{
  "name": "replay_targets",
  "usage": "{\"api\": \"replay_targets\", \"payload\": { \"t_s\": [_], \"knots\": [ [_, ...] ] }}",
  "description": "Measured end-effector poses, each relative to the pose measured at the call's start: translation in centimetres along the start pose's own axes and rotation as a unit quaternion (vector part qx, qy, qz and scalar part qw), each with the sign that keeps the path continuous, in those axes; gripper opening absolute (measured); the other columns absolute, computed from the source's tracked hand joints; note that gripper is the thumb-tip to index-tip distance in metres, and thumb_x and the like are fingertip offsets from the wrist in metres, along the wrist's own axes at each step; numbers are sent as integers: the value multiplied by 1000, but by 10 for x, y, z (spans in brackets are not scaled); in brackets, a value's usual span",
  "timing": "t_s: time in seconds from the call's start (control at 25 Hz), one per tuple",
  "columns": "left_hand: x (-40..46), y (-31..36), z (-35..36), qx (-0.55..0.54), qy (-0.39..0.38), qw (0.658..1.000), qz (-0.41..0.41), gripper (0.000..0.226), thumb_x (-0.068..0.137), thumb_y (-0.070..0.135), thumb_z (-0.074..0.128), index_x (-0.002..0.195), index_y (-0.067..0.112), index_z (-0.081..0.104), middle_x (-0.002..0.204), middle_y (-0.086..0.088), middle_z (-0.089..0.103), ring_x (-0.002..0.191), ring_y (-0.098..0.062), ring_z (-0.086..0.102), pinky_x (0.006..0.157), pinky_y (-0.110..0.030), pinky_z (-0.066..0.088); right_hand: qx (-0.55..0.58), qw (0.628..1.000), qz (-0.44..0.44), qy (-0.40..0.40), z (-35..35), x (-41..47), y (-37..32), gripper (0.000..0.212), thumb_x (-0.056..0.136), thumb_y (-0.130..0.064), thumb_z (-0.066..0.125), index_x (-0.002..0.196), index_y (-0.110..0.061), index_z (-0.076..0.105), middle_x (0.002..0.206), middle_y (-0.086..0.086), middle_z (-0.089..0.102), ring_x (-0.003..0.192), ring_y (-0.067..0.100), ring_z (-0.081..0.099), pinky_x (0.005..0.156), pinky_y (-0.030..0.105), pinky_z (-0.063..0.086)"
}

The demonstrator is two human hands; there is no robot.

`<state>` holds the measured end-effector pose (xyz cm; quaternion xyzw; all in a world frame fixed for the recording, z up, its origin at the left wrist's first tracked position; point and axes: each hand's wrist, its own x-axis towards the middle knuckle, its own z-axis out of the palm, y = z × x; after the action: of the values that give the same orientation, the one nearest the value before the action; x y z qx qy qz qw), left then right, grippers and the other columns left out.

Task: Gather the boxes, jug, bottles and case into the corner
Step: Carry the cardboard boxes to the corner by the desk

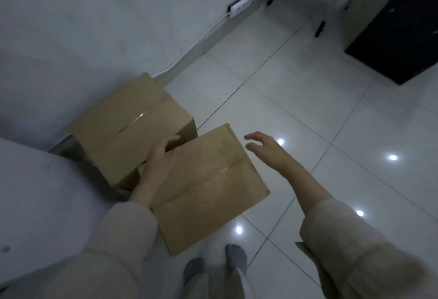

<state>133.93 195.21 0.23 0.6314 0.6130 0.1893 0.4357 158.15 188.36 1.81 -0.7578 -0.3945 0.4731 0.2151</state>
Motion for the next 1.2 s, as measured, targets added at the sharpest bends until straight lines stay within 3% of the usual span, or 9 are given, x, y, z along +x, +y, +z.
{"api": "replay_targets", "payload": {
  "t_s": [0.16,0.28,0.52,0.76,0.84,0.92,1.08,1.12,1.2],
  "knots": [
    [-21,132,-42,-31,-12,993,111,29,91,9,45,115,18,58,124,-8,57,114,-20,50,95,-31,38,-16,994,-52,97,-82,-88,-65,35,92,-21,48,127,-19,53,141,1,46,131,18,40,98,24,28],
    [-54,220,-64,-41,-35,976,210,28,91,9,46,115,18,58,123,2,56,120,-16,48,95,-23,35,-8,981,-78,178,-135,-171,-97,34,93,-21,47,127,-17,53,137,1,50,127,16,44,100,26,31],
    [-162,345,-47,-16,-152,916,370,28,89,7,46,113,15,58,118,0,59,109,-14,51,91,-22,36,47,948,-61,309,-186,-370,-82,33,94,-23,46,126,-23,54,131,-2,52,119,12,47,96,26,35],
    [-333,397,38,15,-361,782,508,23,90,10,47,106,22,59,111,6,59,106,-11,52,91,-25,38,68,898,54,432,-166,-581,15,26,92,-22,49,117,-24,58,131,-2,54,126,19,47,107,39,38],
    [-412,400,68,22,-429,721,543,21,90,10,48,103,24,58,109,6,60,103,-11,54,90,-26,39,89,863,98,487,-143,-661,50,25,92,-17,49,115,-21,58,126,-2,56,123,18,49,104,29,38],
    [-494,392,91,25,-483,666,568,21,91,11,48,103,25,58,108,7,61,102,-10,54,88,-26,39,111,826,148,533,-109,-739,79,27,93,-13,48,118,-15,58,119,-3,55,116,12,51,91,15,35],
    [-642,360,119,30,-562,577,592,23,90,7,49,107,15,61,108,2,63,100,-12,55,87,-21,38,147,768,227,580,-30,-875,122,29,93,-11,48,120,-11,58,123,4,57,113,14,53,84,11,40],
    [-684,348,126,35,-584,548,597,23,89,5,49,107,12,62,108,0,63,99,-12,56,85,-17,38,149,749,252,595,-4,-911,131,30,93,-12,48,122,-10,58,121,3,57,109,12,52,79,7,40],
    [-756,325,135,44,-627,491,603,23,90,2,49,109,7,61,107,-2,62,97,-13,55,78,-6,39,164,705,295,624,45,-970,146,30,94,-16,48,122,-14,58,122,2,57,107,9,51,82,12,40]
  ]
}}
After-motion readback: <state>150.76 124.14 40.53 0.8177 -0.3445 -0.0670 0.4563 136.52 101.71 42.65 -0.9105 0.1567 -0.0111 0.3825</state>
